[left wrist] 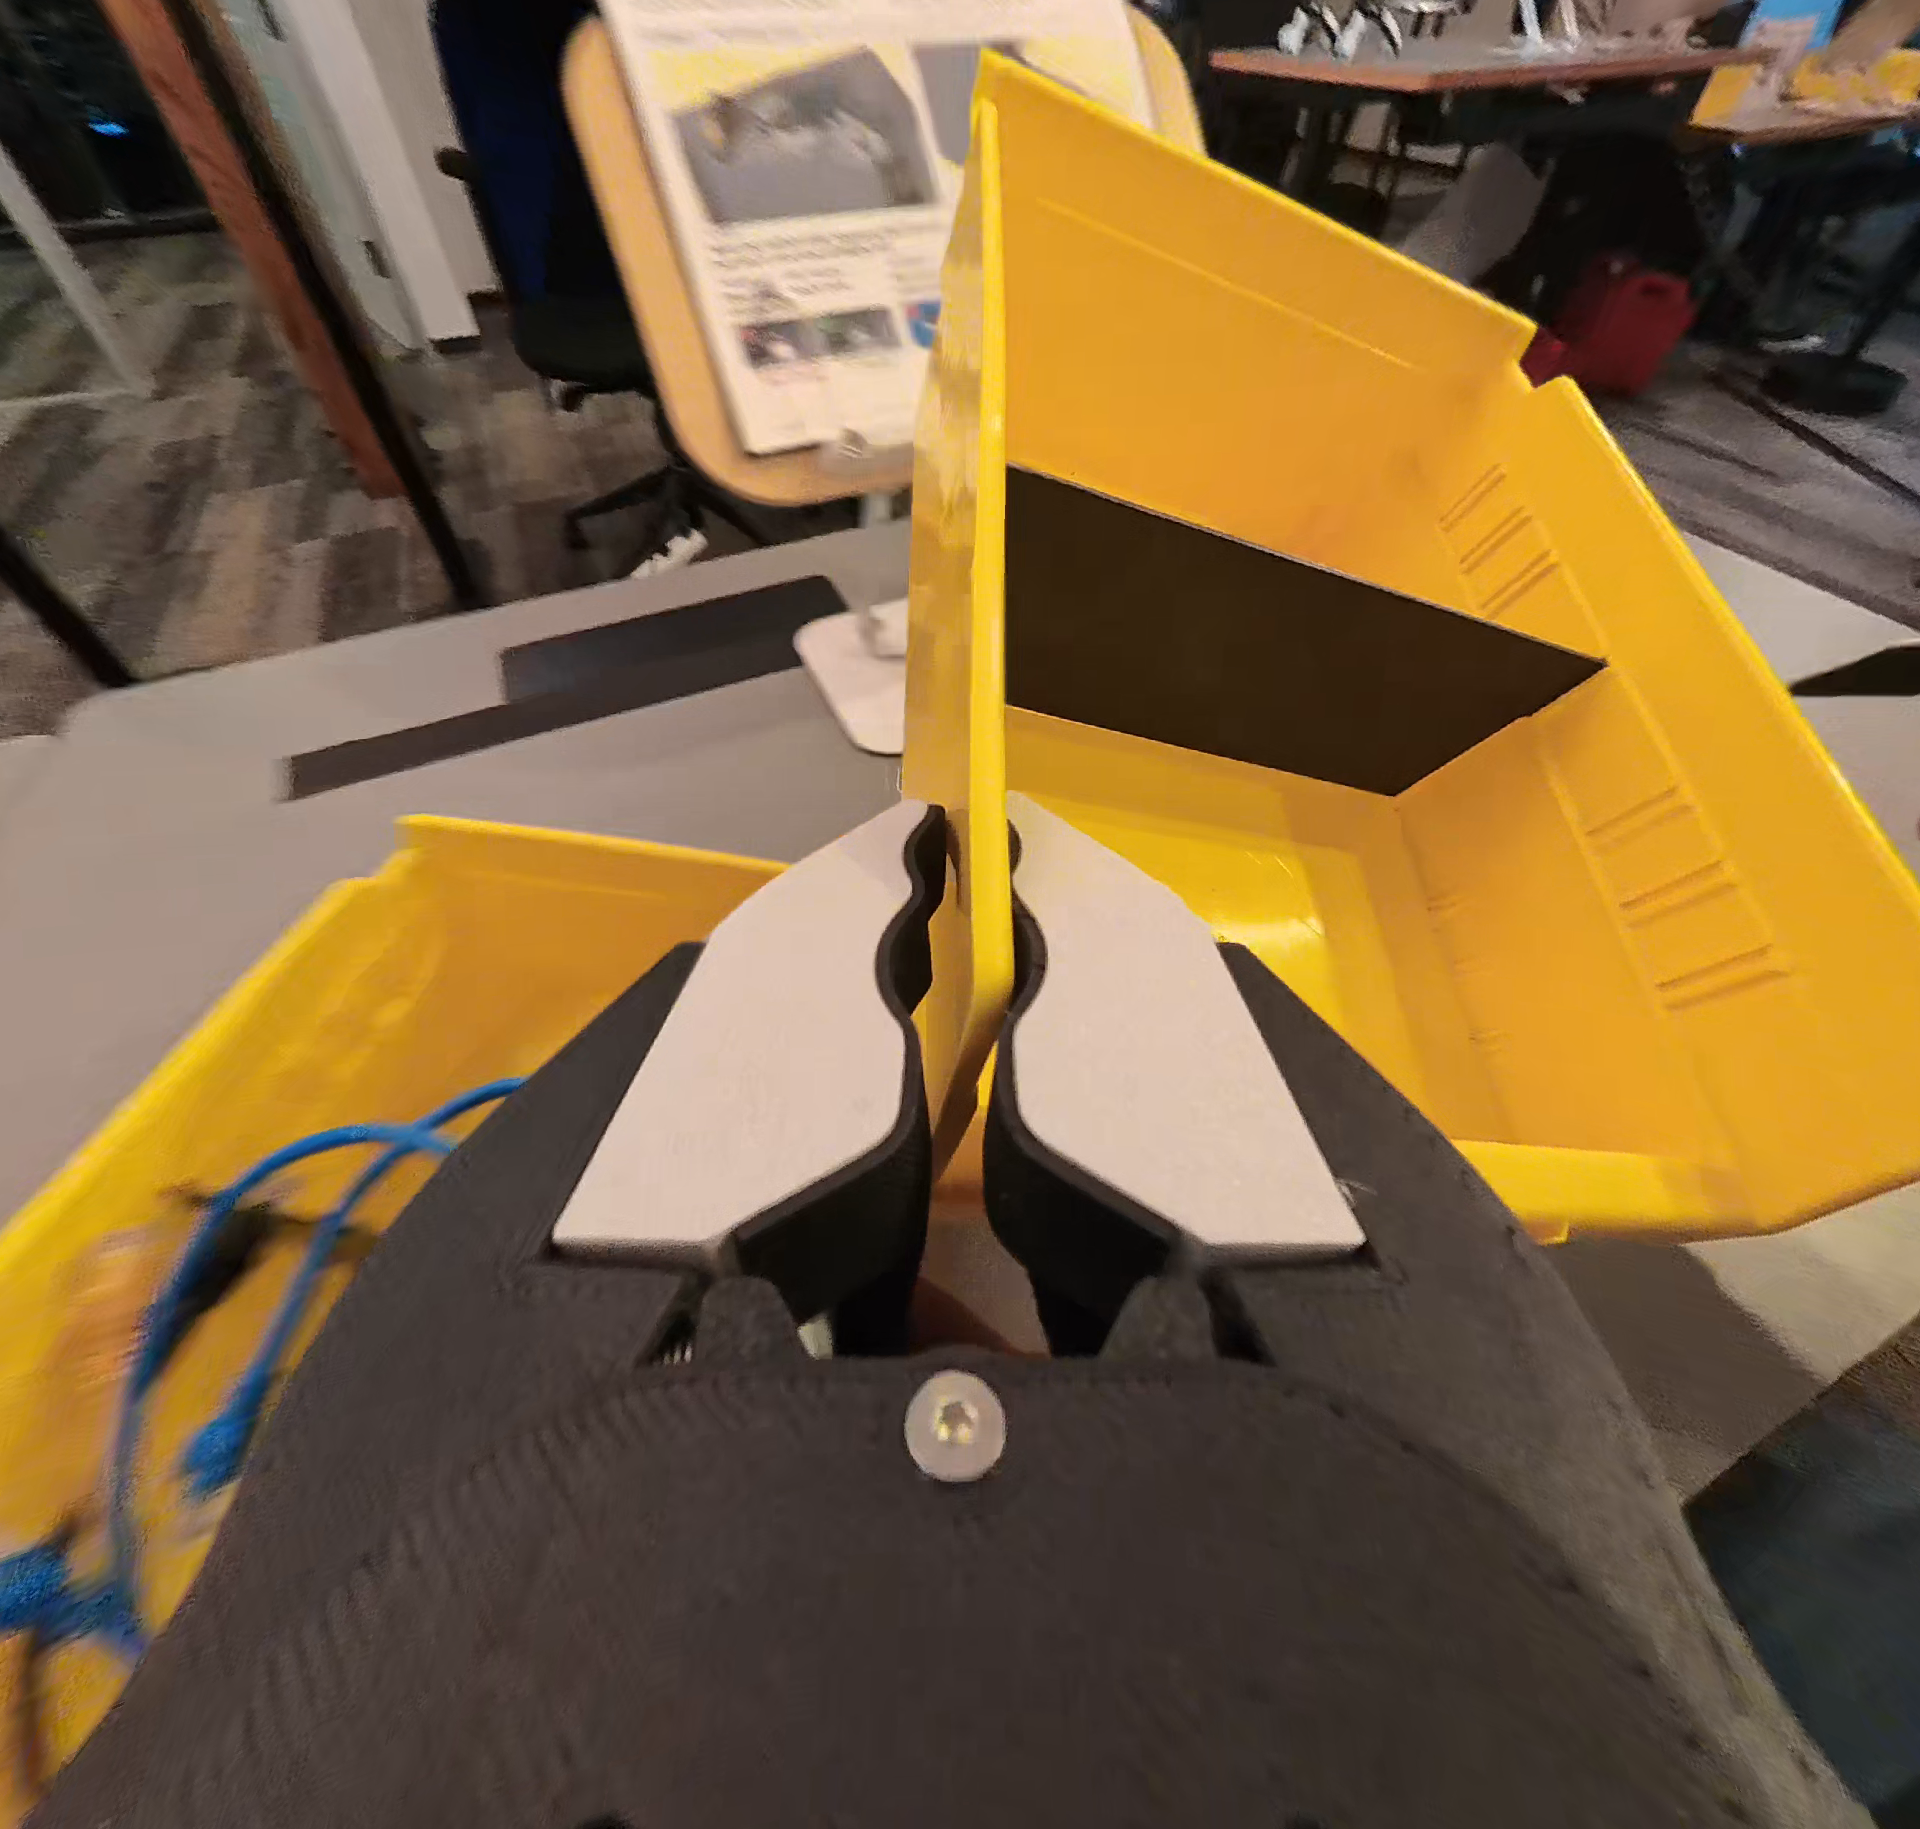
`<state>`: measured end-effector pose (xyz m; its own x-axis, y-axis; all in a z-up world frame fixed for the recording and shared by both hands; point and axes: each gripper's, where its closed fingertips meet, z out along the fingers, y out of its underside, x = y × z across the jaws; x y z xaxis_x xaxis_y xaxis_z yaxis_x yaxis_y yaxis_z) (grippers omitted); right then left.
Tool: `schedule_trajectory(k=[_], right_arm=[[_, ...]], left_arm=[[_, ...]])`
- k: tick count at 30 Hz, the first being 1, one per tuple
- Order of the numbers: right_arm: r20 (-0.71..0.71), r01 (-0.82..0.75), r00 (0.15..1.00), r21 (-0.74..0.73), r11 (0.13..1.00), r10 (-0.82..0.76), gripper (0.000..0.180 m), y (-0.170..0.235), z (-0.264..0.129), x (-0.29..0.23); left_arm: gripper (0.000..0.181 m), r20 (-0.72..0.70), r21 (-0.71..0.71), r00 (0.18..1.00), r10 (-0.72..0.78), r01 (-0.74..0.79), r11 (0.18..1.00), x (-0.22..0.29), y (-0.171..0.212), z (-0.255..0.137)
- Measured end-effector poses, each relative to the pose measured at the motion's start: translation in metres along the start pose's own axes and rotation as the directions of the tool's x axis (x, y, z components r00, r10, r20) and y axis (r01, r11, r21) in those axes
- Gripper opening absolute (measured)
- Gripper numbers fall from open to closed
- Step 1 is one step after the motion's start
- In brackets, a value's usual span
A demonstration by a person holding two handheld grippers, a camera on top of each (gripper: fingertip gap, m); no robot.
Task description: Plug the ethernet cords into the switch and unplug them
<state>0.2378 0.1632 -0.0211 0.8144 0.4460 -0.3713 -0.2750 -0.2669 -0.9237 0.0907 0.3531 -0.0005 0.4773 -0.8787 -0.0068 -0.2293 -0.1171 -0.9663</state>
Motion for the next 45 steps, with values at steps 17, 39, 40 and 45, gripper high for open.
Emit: schedule_trajectory(k=[17, 39, 40, 45], right_arm=[[-0.665, -0.009, 0.739, -0.17, 0.985, -0.108, 0.09, 0.1, -0.106, 0.122], [-0.597, 0.08, 0.724, -0.424, 0.902, -0.345, 0.003, 0.097, -0.161, 0.166], [-0.604, 0.074, 0.72, -0.425, 0.902, -0.343, 0.003, 0.097, -0.167, 0.167], [-0.651, 0.042, 0.684, -0.415, 0.909, -0.33, 0.003, 0.098, -0.201, 0.172]], left_arm=[[0.015, -0.248, -0.23, 0.959, -0.14, 0.082, 0.97, 0.201, 0.122, 0.123], [0.066, 0.207, -0.51, 0.94, 0.272, -0.133, 0.85, -0.24, 0.12, -0.067], [0.065, 0.222, -0.557, 0.935, 0.277, -0.112, 0.823, -0.259, 0.137, -0.068], [0.028, 0.152, -0.661, 0.966, 0.209, -0.058, 0.748, -0.283, 0.193, -0.061]])
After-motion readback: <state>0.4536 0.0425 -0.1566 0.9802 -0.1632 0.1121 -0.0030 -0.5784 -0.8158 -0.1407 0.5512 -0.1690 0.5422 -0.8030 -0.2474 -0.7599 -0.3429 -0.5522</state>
